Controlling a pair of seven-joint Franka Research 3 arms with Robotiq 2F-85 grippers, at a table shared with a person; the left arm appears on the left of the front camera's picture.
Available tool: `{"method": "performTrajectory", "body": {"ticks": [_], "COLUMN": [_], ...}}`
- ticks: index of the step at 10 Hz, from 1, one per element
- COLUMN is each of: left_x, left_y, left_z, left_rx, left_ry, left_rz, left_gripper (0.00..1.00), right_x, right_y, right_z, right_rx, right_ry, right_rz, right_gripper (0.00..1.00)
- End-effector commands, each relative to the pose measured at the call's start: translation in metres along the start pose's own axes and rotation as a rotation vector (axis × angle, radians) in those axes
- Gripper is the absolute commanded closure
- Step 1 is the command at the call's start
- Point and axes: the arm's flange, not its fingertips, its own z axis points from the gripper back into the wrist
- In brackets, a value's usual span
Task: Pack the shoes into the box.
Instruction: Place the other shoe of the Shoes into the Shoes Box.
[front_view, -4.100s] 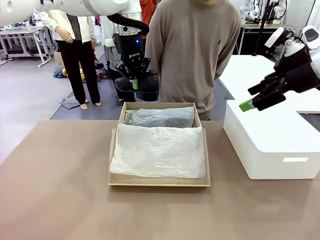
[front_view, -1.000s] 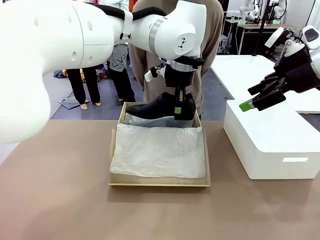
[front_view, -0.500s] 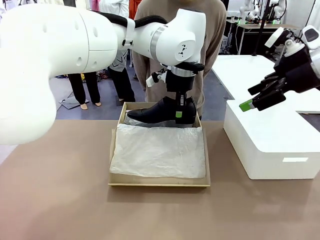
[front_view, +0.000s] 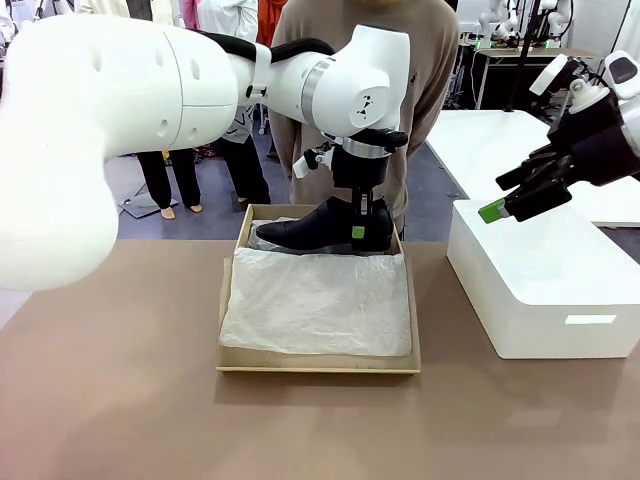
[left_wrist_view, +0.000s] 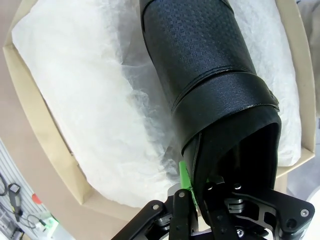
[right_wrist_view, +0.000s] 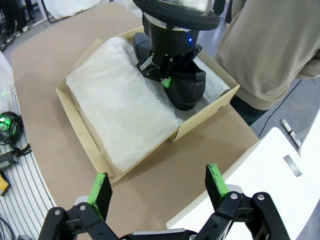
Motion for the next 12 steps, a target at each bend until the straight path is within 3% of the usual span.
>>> {"method": "performTrajectory", "body": {"ticks": [1,12], "left_x": [-0.002,0.000], "left_y": [-0.007,-0.014], "left_z": [0.004,-0.016], "left_rx": [0.009,0.026], "left_ry": [0.014,-0.019], "left_rz": [-0.008,0.113], "left_gripper": [1.00,1.00], "right_x": [0.000,0.000], "right_y": [-0.001,-0.001], "right_z": [0.000,0.000], "right_rx": [0.009,0.009], "right_ry": [-0.013,-0.013], "right_rz": [-0.001,-0.001], "right_gripper": [0.00,0.00]}}
